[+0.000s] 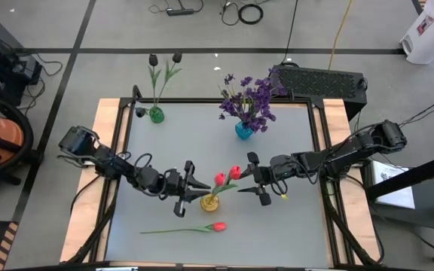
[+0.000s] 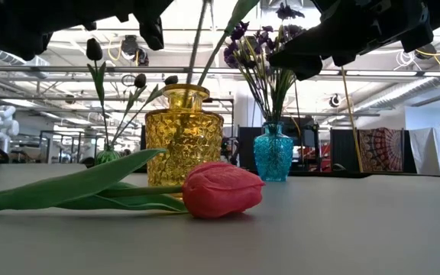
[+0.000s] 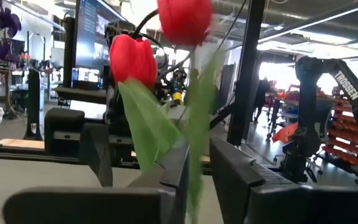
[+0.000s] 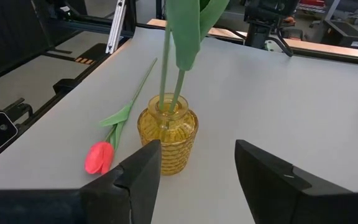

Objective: Sort flowers into vase by color
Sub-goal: Put the top pink flower into the yellow vase, then put the pink flower into the yellow vase

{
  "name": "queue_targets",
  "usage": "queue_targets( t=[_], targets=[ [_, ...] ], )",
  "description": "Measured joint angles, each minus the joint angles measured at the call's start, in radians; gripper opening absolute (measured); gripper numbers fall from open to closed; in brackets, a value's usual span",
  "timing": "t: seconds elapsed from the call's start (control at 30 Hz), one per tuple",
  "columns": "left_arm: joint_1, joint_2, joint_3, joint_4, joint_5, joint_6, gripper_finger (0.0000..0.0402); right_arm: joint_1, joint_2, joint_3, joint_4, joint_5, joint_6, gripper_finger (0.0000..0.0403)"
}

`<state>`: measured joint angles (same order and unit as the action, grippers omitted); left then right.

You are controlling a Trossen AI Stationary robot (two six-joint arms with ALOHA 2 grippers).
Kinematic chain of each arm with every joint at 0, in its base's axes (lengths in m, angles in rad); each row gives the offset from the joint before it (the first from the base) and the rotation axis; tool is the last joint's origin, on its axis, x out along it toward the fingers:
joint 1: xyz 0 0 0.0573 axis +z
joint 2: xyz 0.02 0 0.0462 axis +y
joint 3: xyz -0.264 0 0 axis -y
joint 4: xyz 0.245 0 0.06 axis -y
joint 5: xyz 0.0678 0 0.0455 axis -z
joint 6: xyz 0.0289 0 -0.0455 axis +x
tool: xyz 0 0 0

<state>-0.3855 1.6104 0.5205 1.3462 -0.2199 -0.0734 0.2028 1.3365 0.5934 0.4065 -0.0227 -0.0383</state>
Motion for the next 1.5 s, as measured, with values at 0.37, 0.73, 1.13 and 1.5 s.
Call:
queue_targets(
  t=[0.37,0.73,1.13,1.5],
  targets=[
    [-0.002,0.0,0.0,-0.022,0.003,0.001,0.0101,0.0,0.0,0.0,0.0,0.0,0.0,0.0196],
    [-0.079,-0.085,0.035,-0.364,0.032,-0.054,0.0101,0.0,0.0,0.0,0.0,0.0,0.0,0.0196],
    [-0.156,-0.115,0.305,-1.129,0.031,-0.22,0.0101,0.0,0.0,0.0,0.0,0.0,0.0,0.0196],
    [-0.191,-0.099,0.33,-1.3,0.032,-0.467,0.01,0.0,0.0,0.0,0.0,0.0,0.0,0.0196]
  ],
)
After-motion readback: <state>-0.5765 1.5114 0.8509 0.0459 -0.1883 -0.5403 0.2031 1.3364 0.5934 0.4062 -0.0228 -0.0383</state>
